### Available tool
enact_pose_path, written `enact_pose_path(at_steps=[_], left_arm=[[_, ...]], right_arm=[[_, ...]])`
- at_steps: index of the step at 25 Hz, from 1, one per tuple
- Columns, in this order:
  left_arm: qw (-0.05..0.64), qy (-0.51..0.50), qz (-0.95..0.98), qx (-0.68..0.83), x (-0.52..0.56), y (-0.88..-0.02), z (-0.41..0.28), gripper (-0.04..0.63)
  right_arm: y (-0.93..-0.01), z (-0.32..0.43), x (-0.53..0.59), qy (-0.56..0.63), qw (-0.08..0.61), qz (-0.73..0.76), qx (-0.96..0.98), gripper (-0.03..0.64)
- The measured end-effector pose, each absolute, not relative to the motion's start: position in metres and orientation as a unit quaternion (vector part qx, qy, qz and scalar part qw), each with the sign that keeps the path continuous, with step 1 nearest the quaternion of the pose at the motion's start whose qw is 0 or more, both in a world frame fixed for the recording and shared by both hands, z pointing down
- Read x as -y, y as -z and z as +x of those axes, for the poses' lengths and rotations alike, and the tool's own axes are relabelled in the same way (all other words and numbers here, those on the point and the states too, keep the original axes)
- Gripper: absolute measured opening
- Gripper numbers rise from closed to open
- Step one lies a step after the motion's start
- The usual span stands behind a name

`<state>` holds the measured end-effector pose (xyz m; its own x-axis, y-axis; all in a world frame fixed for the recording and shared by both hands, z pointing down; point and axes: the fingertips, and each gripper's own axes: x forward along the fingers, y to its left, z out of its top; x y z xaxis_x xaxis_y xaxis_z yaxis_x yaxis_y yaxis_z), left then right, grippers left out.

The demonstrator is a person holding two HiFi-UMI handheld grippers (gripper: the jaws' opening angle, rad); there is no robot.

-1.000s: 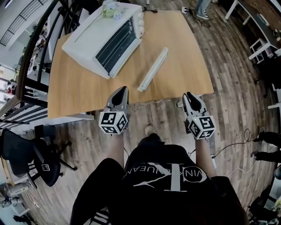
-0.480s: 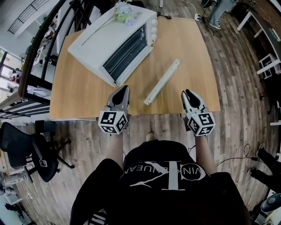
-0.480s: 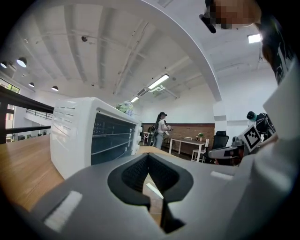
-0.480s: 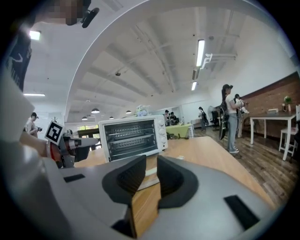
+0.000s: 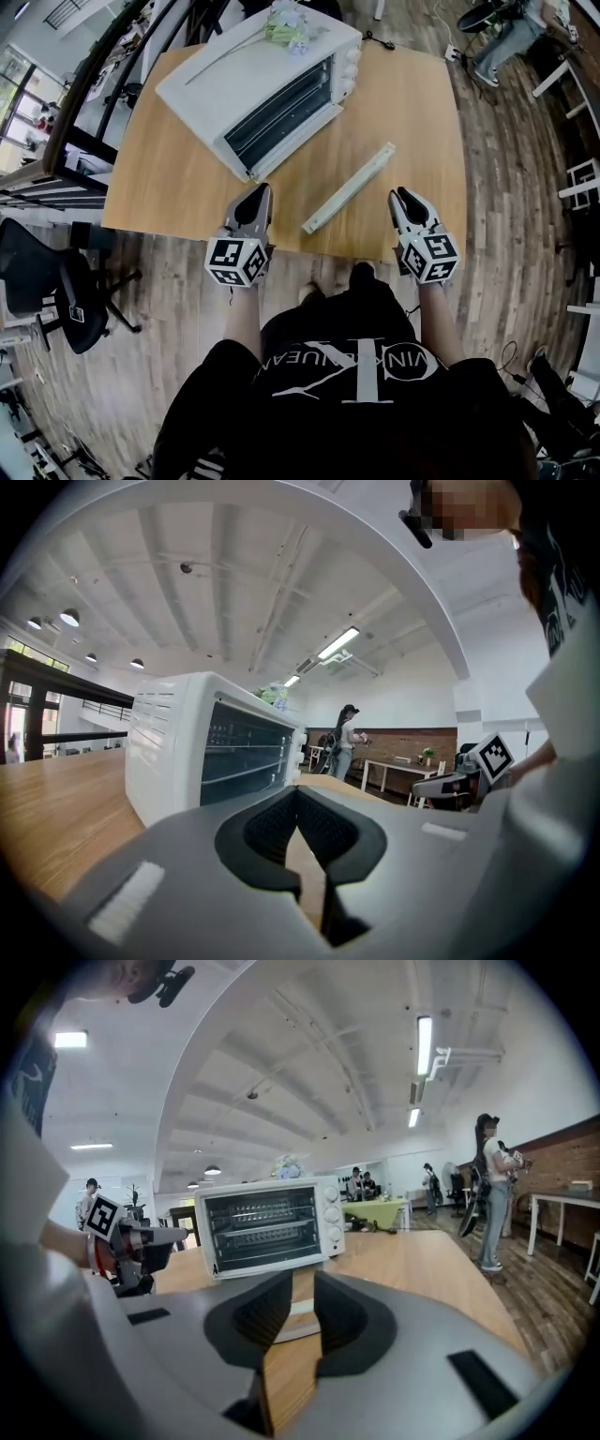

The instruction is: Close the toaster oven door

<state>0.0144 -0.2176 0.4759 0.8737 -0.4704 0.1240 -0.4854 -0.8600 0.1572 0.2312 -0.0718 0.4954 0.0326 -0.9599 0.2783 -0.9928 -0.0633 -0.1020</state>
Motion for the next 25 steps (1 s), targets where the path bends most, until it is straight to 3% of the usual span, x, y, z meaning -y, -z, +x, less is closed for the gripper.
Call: enact_pose_path(at_steps=[11,18,25], left_arm=[[0.099,-0.025,0.941,0.321,0.218,-0.470,0.057,0.011],[0.108,-0.031,0.921,0.373,0.210,-0.480,0.054,0.011],[0.121,-0.047,0.895,0.427,0.195,-0.493,0.041,0.011]], right_arm=[[-0.518,0.285,0.117,-0.163,0.111,0.642,0.741,0.034],[-0.556,0.299,0.125,-0.183,0.175,0.603,0.757,0.034],[-0.591,0.317,0.141,-0.225,0.192,0.586,0.755,0.034]])
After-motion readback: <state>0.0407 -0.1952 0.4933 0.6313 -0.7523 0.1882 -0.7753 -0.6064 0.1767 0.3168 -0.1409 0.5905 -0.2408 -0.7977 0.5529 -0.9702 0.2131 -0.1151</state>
